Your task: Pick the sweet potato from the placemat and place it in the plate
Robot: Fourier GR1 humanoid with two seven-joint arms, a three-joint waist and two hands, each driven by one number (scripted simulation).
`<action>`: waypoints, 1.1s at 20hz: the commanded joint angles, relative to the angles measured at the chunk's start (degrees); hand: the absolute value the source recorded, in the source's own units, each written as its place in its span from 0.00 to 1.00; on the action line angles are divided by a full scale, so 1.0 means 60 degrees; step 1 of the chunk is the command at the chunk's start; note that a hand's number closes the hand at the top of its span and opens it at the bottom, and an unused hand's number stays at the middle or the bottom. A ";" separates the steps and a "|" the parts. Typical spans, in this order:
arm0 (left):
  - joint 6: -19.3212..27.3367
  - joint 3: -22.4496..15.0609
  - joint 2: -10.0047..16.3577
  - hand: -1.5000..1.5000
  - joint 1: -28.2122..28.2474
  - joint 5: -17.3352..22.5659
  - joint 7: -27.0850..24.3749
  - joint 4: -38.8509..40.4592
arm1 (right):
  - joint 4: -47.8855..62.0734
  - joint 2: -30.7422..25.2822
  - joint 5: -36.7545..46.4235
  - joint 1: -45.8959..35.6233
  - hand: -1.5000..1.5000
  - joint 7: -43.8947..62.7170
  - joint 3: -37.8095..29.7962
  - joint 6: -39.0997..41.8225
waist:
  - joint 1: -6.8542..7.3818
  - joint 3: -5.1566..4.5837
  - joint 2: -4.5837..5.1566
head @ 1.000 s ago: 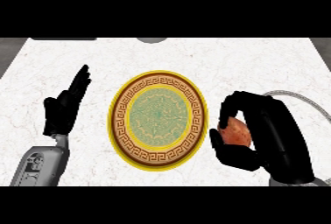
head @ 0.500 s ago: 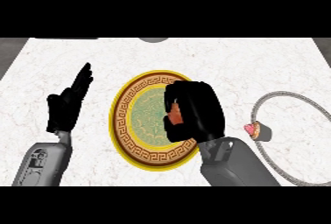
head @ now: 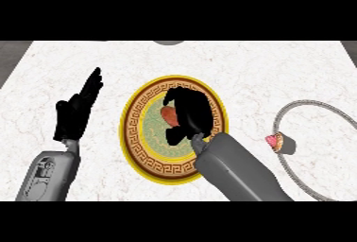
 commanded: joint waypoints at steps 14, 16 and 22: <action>-0.0134 0.0202 0.0119 0.50 0.0493 0.0076 0.0152 -0.0566 | 0.0303 0.0012 -0.3940 -0.0165 0.00 -0.1781 0.0081 -0.4995 | -0.0184 0.0006 -0.0098; 0.0013 0.0144 0.0054 0.50 0.0629 -0.0053 0.0193 -0.0706 | -0.0102 -0.0286 -0.4258 0.0026 0.00 -0.2428 -0.0891 -0.4662 | -0.0281 0.0010 -0.0103; -0.0145 0.0357 0.0194 0.50 0.0610 0.0085 0.0352 -0.0689 | -0.2944 -0.1794 -0.4469 0.2213 0.00 -0.2046 -0.1455 -0.4497 | -0.0439 0.0003 -0.0134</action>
